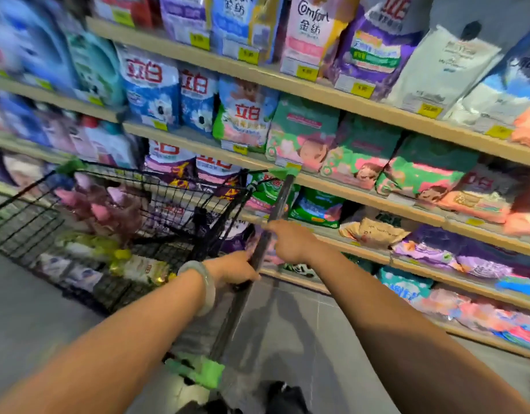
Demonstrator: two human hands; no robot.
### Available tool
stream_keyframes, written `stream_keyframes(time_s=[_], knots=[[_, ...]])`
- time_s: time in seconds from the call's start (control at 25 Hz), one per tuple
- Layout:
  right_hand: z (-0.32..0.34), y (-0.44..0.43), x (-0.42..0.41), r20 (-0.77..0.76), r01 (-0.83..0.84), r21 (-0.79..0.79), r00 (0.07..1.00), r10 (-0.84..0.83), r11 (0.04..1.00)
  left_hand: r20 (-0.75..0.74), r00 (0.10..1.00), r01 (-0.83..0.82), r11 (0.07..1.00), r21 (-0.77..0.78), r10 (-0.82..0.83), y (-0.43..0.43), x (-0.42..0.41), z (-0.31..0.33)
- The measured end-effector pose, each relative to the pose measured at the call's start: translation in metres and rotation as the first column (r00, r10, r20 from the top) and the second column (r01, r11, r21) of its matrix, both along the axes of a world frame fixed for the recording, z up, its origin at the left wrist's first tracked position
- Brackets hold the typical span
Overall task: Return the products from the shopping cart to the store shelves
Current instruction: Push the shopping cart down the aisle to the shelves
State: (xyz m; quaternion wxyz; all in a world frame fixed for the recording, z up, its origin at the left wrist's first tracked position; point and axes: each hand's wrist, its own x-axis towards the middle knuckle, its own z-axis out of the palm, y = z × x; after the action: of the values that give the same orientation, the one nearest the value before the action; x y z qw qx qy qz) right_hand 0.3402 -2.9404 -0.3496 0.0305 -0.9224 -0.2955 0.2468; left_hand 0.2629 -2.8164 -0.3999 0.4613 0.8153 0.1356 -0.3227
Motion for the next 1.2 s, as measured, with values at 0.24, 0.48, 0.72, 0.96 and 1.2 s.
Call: stream_keyframes(time_s=[0.24, 0.48, 0.72, 0.96, 1.2], knots=[[-0.022, 0.009, 0.043, 0.034, -0.509, -0.357, 0.831, 0.555, 0.783, -0.290, 0.856, -0.482, 0.864, -0.144, 0.429, -0.024, -0.040, -0.019], [-0.041, -0.005, 0.039, 0.083, -0.604, -0.308, 0.753, 0.653, 0.735, 0.144, 0.857, -0.493, 0.705, 0.509, 0.495, -0.062, -0.068, -0.022], [-0.060, -0.025, 0.000, 0.197, -0.665, -0.217, 0.687, 0.699, 0.714, 0.157, 0.863, -0.453, 0.596, 0.663, 0.480, -0.075, -0.108, -0.022], [-0.066, -0.013, -0.036, 0.240, -0.773, -0.136, 0.581, 0.778, 0.620, 0.189, 0.847, -0.469, 0.531, 0.706, 0.497, -0.063, -0.151, -0.025], [-0.067, 0.041, -0.041, 0.206, -0.798, -0.095, 0.569, 0.796, 0.595, 0.327, 0.758, -0.550, 0.283, 0.786, 0.565, -0.034, -0.165, -0.028]])
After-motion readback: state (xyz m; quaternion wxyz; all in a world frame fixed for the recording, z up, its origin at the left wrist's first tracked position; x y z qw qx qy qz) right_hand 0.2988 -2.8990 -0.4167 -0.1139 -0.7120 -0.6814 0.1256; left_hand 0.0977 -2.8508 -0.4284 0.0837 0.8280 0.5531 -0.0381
